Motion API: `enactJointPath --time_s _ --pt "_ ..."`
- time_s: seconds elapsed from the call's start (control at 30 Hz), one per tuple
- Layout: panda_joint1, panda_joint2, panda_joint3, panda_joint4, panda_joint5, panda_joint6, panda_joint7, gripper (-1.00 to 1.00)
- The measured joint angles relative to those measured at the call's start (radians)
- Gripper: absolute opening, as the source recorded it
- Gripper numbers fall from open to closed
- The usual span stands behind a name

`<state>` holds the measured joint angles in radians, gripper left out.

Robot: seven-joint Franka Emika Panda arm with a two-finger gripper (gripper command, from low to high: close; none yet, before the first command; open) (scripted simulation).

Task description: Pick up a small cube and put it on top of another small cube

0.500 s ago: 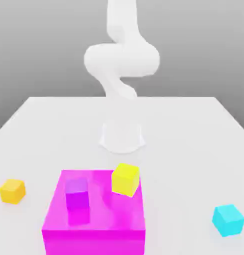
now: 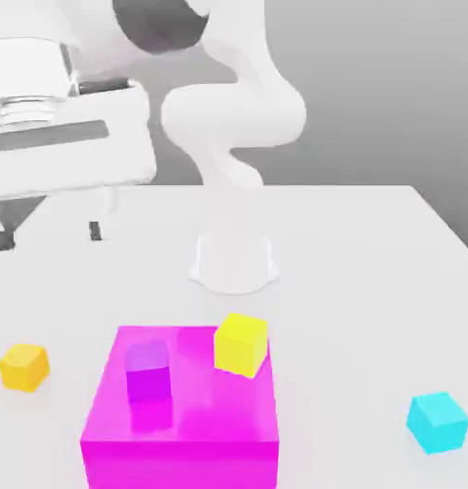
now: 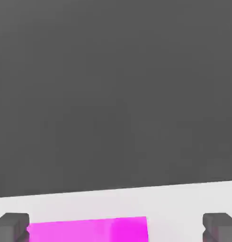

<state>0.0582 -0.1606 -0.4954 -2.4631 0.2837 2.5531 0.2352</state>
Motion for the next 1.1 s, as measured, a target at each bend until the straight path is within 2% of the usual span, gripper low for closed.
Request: enactJointPath --time_s 0.2,0.37,0.47,0.63,0.67,0.9,1.1 --pt "-0.1 0.215 -0.066 -0.056 0.093 0.087 -0.189 0.0" --pt "-0.176 0.364 -0.112 -0.108 0.077 0.177 -0.28 0.0" --pt "-0.233 0.443 -0.062 -0.099 0.143 0.228 -0.347 0.0" --pt "-0.364 0.571 0.098 -0.061 0.303 0.312 -0.47 0.0" --pt "-0.381 0.587 0.119 -0.057 0.323 0.322 -0.485 -1.0" --pt "-0.38 0.585 0.117 -0.057 0.32 0.319 -0.482 -1.0" --pt "-0.247 0.446 -0.052 -0.1 0.138 0.231 -0.345 -1.0"
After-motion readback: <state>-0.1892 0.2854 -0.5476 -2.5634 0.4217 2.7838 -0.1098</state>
